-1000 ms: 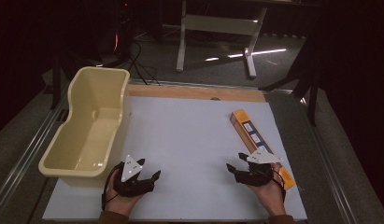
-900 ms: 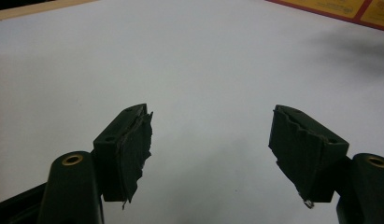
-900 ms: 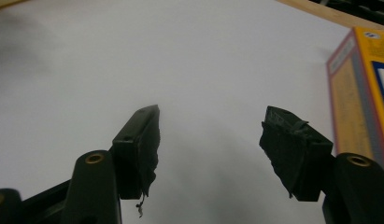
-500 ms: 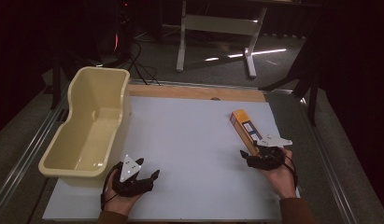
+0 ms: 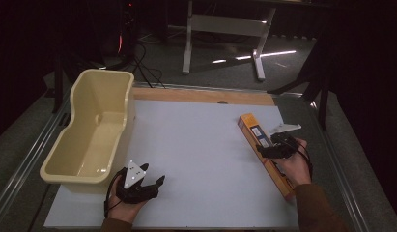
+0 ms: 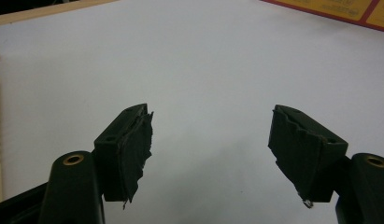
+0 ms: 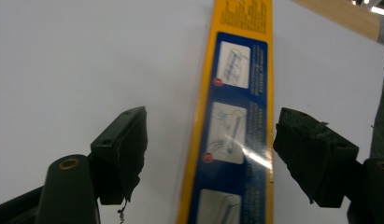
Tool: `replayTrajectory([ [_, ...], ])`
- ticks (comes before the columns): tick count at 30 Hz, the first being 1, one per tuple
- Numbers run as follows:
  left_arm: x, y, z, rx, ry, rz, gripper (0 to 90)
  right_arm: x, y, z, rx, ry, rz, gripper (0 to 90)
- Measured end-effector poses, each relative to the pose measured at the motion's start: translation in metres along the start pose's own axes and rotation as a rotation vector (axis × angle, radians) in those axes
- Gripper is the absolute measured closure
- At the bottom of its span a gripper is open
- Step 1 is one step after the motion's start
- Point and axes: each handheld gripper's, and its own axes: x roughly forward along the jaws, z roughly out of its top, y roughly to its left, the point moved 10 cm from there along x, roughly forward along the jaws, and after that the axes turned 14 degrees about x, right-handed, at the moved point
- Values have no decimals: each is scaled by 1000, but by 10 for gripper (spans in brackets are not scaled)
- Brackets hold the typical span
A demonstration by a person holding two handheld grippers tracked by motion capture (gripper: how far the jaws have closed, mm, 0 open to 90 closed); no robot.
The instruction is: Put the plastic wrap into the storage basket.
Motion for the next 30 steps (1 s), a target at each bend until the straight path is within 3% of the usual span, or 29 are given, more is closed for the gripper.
replayTrajectory([
  [1, 0, 0, 0, 0, 0, 0, 295, 0, 0, 0, 0, 0, 0, 251],
  [3, 0, 0, 0, 2, 0, 1, 295, 9, -6, -1, 3, 60, -15, 250],
  [10, -1, 0, 0, 4, -2, 1, 295, 24, -13, -6, 21, 170, -12, 245],
  [26, 1, -1, 0, 7, 2, -1, 294, 36, -16, -17, 30, 432, 1, 313],
  [30, 0, -1, 0, 6, 3, -2, 295, 36, -16, -18, 43, 467, -3, 317],
])
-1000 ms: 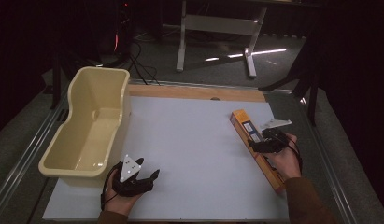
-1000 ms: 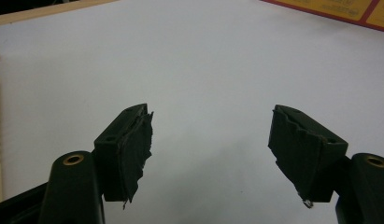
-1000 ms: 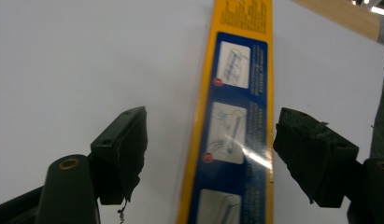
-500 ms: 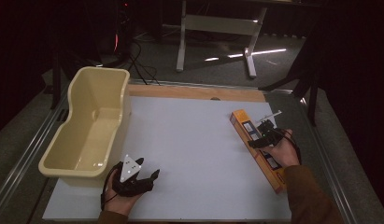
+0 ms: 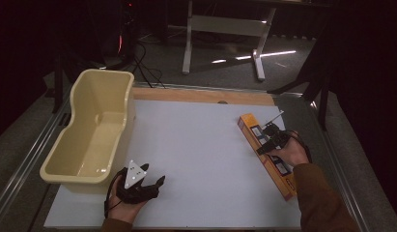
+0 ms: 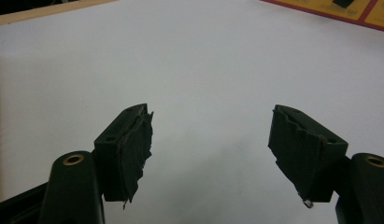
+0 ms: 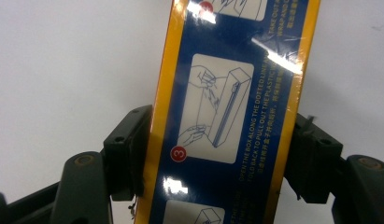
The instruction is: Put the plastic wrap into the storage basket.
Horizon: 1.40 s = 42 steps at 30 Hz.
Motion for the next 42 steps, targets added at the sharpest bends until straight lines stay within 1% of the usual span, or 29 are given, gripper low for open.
replayTrajectory([
  [3, 0, -1, 0, 2, 0, -2, 295, 0, 0, 0, -1, 19, -4, 317],
  [4, 0, -1, 0, 2, 0, -3, 295, 2, -1, -1, 5, 59, -2, 311],
  [5, 0, -1, 0, 1, 1, -4, 295, 3, -1, -3, 10, 86, 4, 309],
  [6, 0, -1, 0, 0, 1, -3, 295, 4, -1, -4, 19, 103, 10, 312],
  [8, 0, 0, 0, -1, 1, -2, 295, 3, -2, -4, 57, 132, 9, 344],
  [10, 0, 0, 0, -2, 1, -4, 295, 2, -1, -4, 79, 153, -8, 365],
  [11, 0, 0, 0, -2, 2, -4, 295, 1, 0, -5, 99, 164, -19, 370],
  [14, 0, 0, 0, -1, 2, -2, 295, 1, 0, -4, 117, 188, -43, 377],
  [17, 0, 0, 0, -7, 1, -1, 296, 1, 1, -5, 133, 210, -46, 382],
  [20, 0, 1, 0, -8, 1, 1, 296, 0, 1, -7, 151, 219, -32, 385],
  [25, 1, 0, -1, -3, 6, 0, 297, -3, 3, -10, 218, 216, 34, 387],
  [26, 1, 0, -1, -2, 7, 0, 297, -4, 3, -11, 221, 212, 46, 387],
  [30, 1, 0, -2, -3, 8, 2, 298, -8, 5, -13, 257, 205, 93, 387],
  [32, 1, 0, -1, -3, 8, 2, 298, -10, 9, -14, 273, 207, 139, 387],
  [35, 1, 0, -1, -4, 7, 2, 299, -14, 15, -14, 290, 194, 204, 387],
  [39, 1, 0, -1, -2, 8, 3, 299, -20, 28, -12, 309, 169, 294, 387],
  [40, 1, 0, -1, -2, 8, 3, 299, -20, 28, -12, 309, 169, 294, 387],
  [41, 1, 0, -1, -3, 6, 3, 299, -25, 38, -9, 305, 149, 350, 387],
  [42, 1, 0, -1, -4, 6, 3, 299, -27, 41, -8, 300, 142, 364, 387],
])
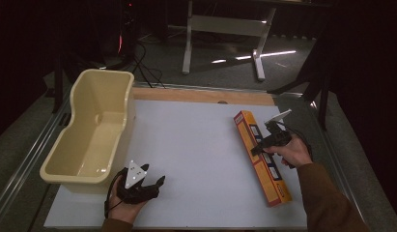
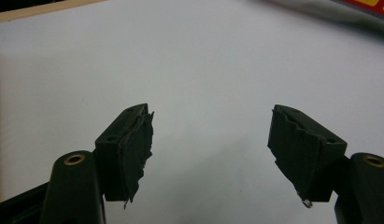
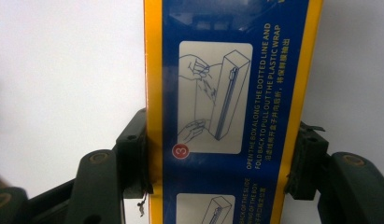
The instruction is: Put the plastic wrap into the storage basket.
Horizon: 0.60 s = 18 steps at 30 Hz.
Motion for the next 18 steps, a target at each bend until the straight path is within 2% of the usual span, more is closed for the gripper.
replayTrajectory([
  [8, 0, 0, 1, 0, -3, 0, 300, -6, 44, -3, -27, -29, 147, 387],
  [12, -1, 0, 1, 0, -5, 2, 300, -9, 64, -5, -48, -44, 184, 388],
  [18, -1, 0, 1, 0, -7, 2, 300, -15, 98, -9, -77, -70, 286, 388],
])
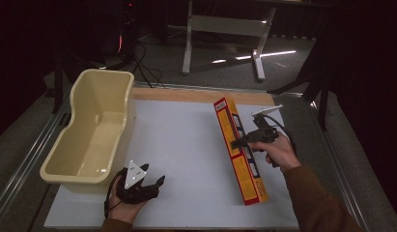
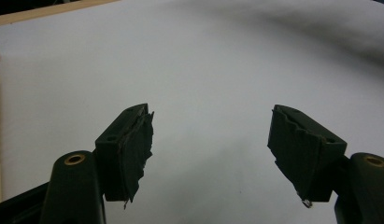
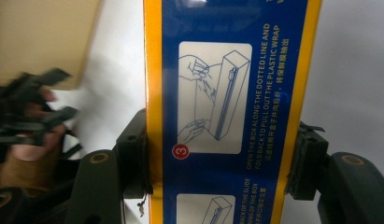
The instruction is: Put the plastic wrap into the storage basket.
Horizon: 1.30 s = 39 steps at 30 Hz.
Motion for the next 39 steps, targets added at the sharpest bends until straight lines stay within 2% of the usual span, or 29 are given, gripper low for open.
replayTrajectory([
  [9, 0, 0, 0, -1, -2, 1, 300, 5, 39, -2, -49, -6, 109, 388],
  [13, 0, 0, 1, 0, -4, 1, 300, 8, 52, -2, -45, -8, 164, 388],
  [14, 0, 0, 1, 0, -4, 1, 300, 8, 52, -2, -45, -8, 164, 388],
  [15, 0, 0, 1, 0, -4, 2, 300, 8, 58, -2, -40, -11, 192, 388],
  [17, 0, 0, 1, 0, -5, 3, 300, 9, 63, -2, -38, -14, 217, 388],
  [22, 0, 0, 1, -2, -7, 5, 300, 10, 76, -2, -69, -28, 234, 388],
  [23, 0, 0, 1, 0, -7, 5, 300, 10, 84, -3, -79, -30, 254, 388],
  [24, 0, 0, 1, 0, -7, 5, 300, 10, 84, -3, -79, -30, 254, 388],
  [25, 0, 0, 1, 1, -7, 4, 300, 11, 94, -3, -93, -27, 267, 388],
  [27, -1, 0, 1, 1, -8, 3, 300, 12, 103, -3, -108, -28, 276, 388],
  [28, -1, 0, 1, 1, -8, 3, 300, 12, 103, -3, -108, -28, 276, 388],
  [29, -1, 0, 2, 0, -9, 3, 300, 14, 112, -2, -119, -35, 281, 388],
  [31, -1, 0, 2, 0, -9, 3, 300, 15, 115, 0, -117, -38, 282, 388],
  [33, -1, 0, 2, 3, -12, 4, 300, 18, 127, 6, -115, -53, 300, 388],
  [37, -2, 0, 3, 1, -16, 6, 300, 20, 135, 10, -107, -59, 315, 388],
  [39, -2, 1, 3, -2, -20, 8, 300, 21, 145, 14, -109, -61, 324, 388],
])
